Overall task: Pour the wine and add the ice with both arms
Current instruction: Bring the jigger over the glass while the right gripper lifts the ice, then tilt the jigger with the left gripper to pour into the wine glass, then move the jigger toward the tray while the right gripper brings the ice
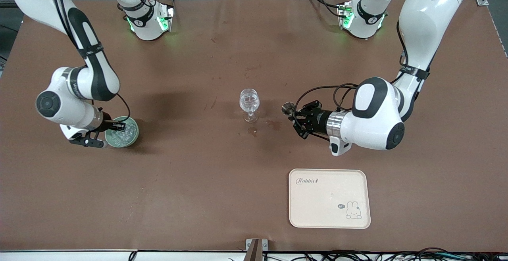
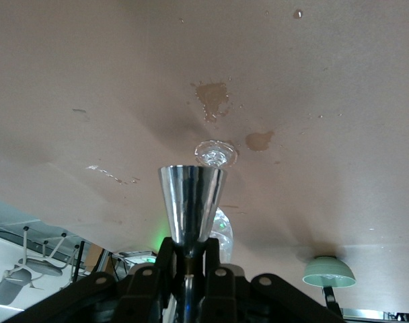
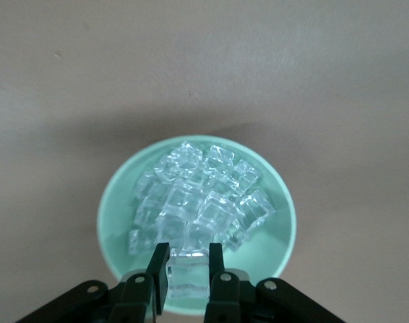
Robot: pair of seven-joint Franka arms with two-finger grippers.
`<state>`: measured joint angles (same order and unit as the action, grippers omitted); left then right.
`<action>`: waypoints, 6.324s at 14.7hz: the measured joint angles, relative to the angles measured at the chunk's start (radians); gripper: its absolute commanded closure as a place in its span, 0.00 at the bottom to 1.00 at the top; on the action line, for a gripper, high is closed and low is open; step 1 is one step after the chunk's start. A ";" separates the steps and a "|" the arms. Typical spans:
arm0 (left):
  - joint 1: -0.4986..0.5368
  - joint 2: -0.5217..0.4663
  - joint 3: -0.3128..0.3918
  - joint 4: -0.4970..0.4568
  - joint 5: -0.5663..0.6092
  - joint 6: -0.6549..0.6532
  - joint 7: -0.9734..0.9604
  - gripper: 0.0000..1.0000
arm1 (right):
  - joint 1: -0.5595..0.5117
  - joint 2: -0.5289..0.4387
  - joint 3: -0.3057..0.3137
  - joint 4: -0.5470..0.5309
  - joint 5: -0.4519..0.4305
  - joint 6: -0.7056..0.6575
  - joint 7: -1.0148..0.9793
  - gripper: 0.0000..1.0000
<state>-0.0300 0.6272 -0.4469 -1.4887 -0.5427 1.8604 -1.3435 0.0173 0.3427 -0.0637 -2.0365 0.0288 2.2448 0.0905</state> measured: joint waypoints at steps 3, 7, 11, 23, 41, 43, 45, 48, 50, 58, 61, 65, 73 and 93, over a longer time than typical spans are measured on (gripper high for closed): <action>-0.038 -0.012 -0.006 0.021 0.027 0.000 -0.036 1.00 | 0.001 -0.030 0.001 0.169 0.000 -0.197 0.000 0.92; -0.112 -0.027 -0.008 0.022 0.087 0.000 -0.098 1.00 | -0.006 -0.143 -0.002 0.320 0.000 -0.353 0.000 0.93; -0.186 -0.028 -0.008 0.022 0.163 0.006 -0.168 1.00 | -0.045 -0.251 0.000 0.409 -0.001 -0.503 -0.007 0.93; -0.259 -0.055 -0.009 0.024 0.352 0.017 -0.352 1.00 | -0.090 -0.291 0.034 0.691 -0.045 -0.903 -0.057 0.94; -0.388 -0.034 -0.004 0.024 0.690 0.120 -0.586 1.00 | -0.114 -0.292 0.080 0.666 -0.045 -0.840 -0.058 0.94; -0.396 -0.034 -0.003 0.025 0.715 0.120 -0.601 1.00 | -0.114 -0.292 0.081 0.665 -0.045 -0.840 -0.058 0.94; -0.402 -0.034 -0.004 0.026 0.758 0.120 -0.626 1.00 | -0.114 -0.292 0.081 0.665 -0.045 -0.840 -0.058 0.94; -0.431 -0.035 -0.005 0.031 0.844 0.120 -0.675 1.00 | -0.114 -0.292 0.081 0.664 -0.045 -0.840 -0.058 0.94; -0.443 -0.035 -0.004 0.032 0.869 0.120 -0.690 1.00 | -0.114 -0.292 0.081 0.664 -0.045 -0.840 -0.058 0.94; -0.465 -0.040 -0.005 0.036 0.947 0.069 -0.691 1.00 | -0.114 -0.292 0.081 0.663 -0.043 -0.841 -0.058 0.94; -0.469 -0.041 -0.005 0.036 0.964 0.062 -0.691 1.00 | -0.114 -0.292 0.081 0.663 -0.043 -0.841 -0.058 0.94; -0.470 -0.049 -0.007 0.036 1.013 0.017 -0.691 1.00 | -0.114 -0.292 0.081 0.663 -0.043 -0.841 -0.058 0.94; -0.471 -0.057 -0.009 0.038 1.012 0.007 -0.690 1.00 | -0.114 -0.292 0.081 0.663 -0.043 -0.842 -0.058 0.94; -0.020 0.034 0.009 0.125 0.105 0.237 -0.221 1.00 | 0.144 -0.222 0.492 0.626 -0.032 -0.743 0.804 0.99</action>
<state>-0.0502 0.6617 -0.4381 -1.3640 -0.4374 2.0979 -1.5641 0.1617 0.1208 0.4285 -1.4101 -0.0030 1.5014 0.8949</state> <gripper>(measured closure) 0.789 0.727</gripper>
